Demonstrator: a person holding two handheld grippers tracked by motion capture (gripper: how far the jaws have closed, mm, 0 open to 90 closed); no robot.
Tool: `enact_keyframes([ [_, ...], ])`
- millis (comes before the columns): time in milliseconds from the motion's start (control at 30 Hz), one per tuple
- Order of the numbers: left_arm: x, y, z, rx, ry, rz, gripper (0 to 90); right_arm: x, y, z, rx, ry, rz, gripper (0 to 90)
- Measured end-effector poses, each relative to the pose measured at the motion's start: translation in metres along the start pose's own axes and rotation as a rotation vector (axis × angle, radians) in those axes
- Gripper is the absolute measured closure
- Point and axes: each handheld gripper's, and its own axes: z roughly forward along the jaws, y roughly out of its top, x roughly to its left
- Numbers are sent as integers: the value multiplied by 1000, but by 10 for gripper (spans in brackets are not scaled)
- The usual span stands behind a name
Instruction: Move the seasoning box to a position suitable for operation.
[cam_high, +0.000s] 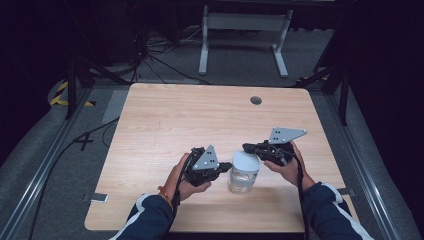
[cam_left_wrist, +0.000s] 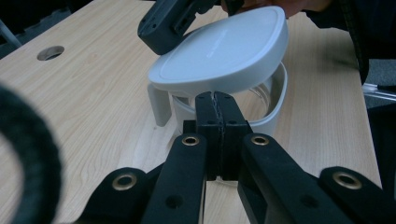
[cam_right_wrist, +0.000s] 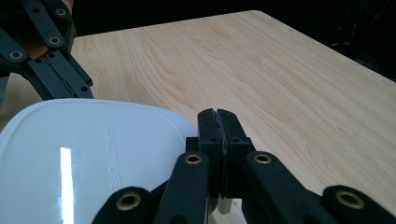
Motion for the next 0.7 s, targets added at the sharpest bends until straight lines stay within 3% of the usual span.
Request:
enact_keyframes([
  [400,-6,0,3,31,-35,25,898,1,-1,3,13,-3,-3,900],
  [700,-8,6,4,0,-29,3,895,2,-1,3,15,5,-4,900],
])
